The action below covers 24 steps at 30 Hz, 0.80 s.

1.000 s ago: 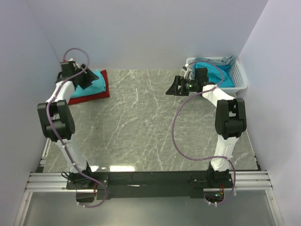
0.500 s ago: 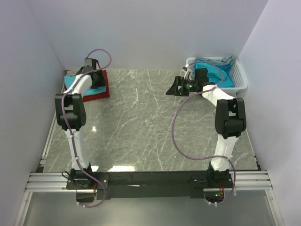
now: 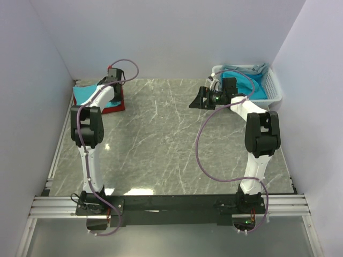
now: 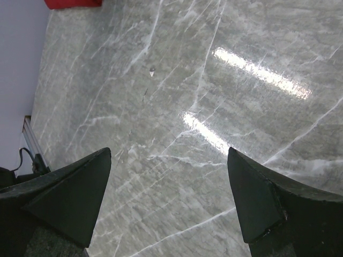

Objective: Fold and stack the t-shirts
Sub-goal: Neatly place the folded tshirt to the corner

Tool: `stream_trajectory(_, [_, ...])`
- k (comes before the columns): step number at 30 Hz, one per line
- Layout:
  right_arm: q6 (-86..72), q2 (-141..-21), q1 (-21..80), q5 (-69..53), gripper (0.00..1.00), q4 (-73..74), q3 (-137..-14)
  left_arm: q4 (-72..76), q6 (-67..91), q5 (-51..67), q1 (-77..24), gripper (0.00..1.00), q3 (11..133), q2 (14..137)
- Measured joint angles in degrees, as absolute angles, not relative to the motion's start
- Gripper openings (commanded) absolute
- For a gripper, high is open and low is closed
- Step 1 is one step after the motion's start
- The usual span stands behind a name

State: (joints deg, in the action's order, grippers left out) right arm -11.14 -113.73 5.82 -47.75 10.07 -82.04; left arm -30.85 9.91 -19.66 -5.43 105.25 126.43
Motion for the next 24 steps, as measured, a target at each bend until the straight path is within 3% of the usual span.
stream_trajectory(5, [-11.2, -113.7, 5.8, -47.9, 0.95, 10.0, -82.0, -31.2, 9.0, -21.1, -5.5, 0.31, 105.3, 128.0])
stream_trajectory(10, [-11.4, -113.7, 5.7, -48.0, 0.95, 10.0, -82.0, -31.2, 7.9, -22.2, -5.7, 0.02, 105.3, 128.4])
stream_trajectory(11, [-11.5, -113.7, 5.7, -48.0, 0.95, 10.0, -82.0, -31.2, 7.7, -22.6, -5.7, 0.0, 105.3, 128.4])
stream_trajectory(24, [-12.1, -113.7, 5.4, -48.5, 0.95, 9.8, -82.0, -30.2, 4.9, -26.9, -6.1, 0.0, 104.2, 125.4])
